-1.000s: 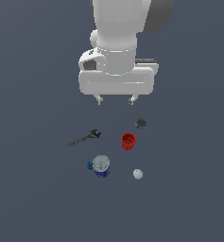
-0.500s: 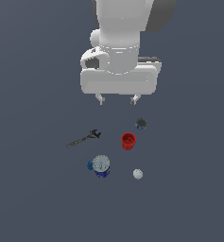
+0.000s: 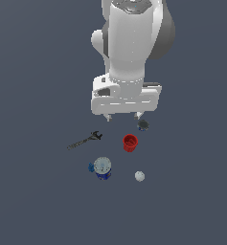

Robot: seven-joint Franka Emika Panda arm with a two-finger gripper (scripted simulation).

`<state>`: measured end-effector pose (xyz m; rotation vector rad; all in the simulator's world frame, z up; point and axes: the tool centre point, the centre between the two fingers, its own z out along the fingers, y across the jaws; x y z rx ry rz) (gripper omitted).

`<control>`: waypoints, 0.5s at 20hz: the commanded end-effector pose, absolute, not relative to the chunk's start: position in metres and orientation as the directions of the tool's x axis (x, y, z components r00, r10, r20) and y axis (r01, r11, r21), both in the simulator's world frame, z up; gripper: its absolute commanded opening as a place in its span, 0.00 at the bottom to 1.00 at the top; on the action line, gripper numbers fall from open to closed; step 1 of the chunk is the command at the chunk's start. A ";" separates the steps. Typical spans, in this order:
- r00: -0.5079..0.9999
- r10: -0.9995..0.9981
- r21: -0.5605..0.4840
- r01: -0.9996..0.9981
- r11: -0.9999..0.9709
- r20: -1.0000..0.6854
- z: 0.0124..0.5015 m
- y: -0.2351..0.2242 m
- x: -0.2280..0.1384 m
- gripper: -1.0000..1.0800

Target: Pick up a designated object from a clutter of objects.

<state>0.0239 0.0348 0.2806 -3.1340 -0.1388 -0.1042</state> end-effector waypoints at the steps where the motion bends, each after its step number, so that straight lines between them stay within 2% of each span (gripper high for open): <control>1: 0.989 0.137 0.005 0.137 -0.991 0.056 0.255 0.042 0.024 0.96; 10: 0.943 0.333 0.010 0.333 -0.943 0.019 0.152 0.070 0.009 0.96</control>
